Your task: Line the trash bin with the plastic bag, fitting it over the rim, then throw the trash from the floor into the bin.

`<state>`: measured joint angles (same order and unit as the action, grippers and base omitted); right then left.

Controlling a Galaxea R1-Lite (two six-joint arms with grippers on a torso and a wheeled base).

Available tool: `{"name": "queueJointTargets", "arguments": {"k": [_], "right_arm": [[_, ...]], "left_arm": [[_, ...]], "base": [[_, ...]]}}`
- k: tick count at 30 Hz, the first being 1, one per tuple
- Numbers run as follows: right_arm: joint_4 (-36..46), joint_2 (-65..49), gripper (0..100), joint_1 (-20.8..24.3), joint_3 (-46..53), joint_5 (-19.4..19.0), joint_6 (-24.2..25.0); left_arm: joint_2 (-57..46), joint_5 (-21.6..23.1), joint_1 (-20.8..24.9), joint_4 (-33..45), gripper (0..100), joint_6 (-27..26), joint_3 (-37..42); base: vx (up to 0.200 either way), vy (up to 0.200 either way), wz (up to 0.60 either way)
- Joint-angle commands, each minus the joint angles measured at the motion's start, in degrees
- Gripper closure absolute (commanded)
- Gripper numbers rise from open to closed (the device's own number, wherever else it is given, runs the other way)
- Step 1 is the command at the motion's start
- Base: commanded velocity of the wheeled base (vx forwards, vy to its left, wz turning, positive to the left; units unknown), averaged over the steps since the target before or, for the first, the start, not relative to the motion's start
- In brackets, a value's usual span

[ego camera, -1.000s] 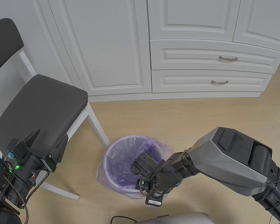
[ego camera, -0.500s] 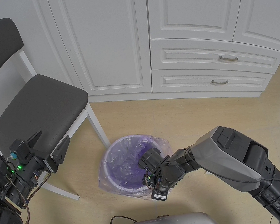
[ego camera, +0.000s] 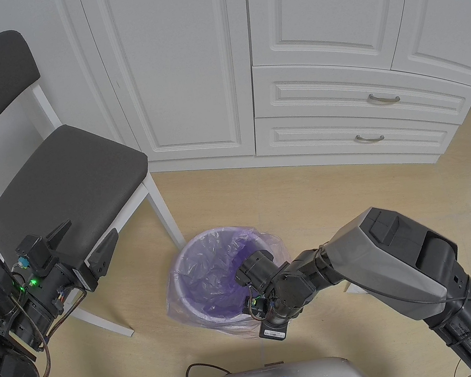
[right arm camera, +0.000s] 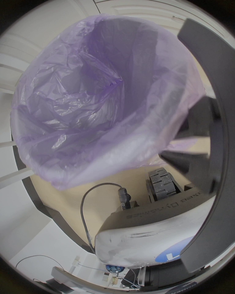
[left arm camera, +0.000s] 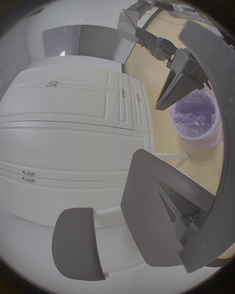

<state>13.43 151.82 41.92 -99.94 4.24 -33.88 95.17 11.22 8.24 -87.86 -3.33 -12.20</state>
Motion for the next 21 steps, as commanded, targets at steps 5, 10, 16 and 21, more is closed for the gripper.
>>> {"name": "queueJointTargets", "arguments": {"k": [5,10,16,21], "right_arm": [[0.01,-5.84,0,0.09,6.33,0.06,0.30],[0.01,-10.93,0,0.09,10.91,0.15,0.30],[0.01,-17.44,0,0.70,16.71,0.42,0.39],[-0.07,-23.06,0,0.97,20.13,2.17,0.65]], "left_arm": [[-0.51,0.03,0.02,-0.03,0,-0.01,0.16],[-0.51,0.03,0.02,-0.03,0,0.08,0.16],[-0.51,0.03,0.11,-0.03,0,0.08,0.34],[0.19,0.03,0.55,-0.03,0,-0.01,0.69]], "base": [[0.000,0.000,0.00],[0.000,0.000,0.00],[0.000,0.000,0.00],[0.000,0.000,0.00]]}}
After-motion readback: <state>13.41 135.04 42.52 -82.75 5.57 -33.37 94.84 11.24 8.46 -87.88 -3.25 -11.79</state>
